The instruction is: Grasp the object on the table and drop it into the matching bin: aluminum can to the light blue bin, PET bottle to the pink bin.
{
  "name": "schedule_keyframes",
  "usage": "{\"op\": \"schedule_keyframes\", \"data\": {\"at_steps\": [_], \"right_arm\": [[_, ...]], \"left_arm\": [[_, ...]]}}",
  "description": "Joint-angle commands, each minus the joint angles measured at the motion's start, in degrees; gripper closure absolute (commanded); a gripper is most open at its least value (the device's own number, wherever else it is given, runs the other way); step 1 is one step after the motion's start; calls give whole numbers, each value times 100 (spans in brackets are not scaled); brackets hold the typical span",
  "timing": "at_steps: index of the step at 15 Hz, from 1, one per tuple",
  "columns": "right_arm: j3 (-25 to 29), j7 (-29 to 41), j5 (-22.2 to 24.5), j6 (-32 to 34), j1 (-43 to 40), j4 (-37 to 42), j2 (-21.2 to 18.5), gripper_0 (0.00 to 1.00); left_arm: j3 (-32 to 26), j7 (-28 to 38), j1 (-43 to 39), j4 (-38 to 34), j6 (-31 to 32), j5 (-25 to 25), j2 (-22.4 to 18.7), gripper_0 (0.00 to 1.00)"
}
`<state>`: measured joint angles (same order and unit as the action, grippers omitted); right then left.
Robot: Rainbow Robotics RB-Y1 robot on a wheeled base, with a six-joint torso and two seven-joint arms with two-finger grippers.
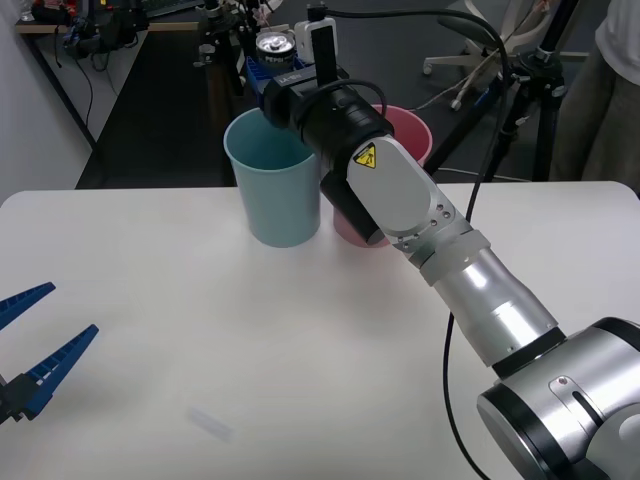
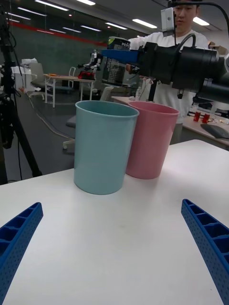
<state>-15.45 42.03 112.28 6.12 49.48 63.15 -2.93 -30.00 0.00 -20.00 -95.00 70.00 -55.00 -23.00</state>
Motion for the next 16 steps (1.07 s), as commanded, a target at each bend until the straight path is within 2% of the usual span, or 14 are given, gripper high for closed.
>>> {"op": "schedule_keyframes", "data": {"at_steps": [1,9,13,16], "right_arm": [[-2,-20,-22,-32,0,4,-6,0],[-2,-37,-57,-41,-79,154,-41,0],[-20,-46,-83,109,-914,1305,-234,0],[-20,-81,-127,443,-1846,2421,-559,0]], "left_arm": [[0,0,0,0,0,0,0,0],[0,0,0,0,0,0,0,0],[0,0,0,0,0,0,0,0],[0,0,0,0,0,0,0,0]]}}
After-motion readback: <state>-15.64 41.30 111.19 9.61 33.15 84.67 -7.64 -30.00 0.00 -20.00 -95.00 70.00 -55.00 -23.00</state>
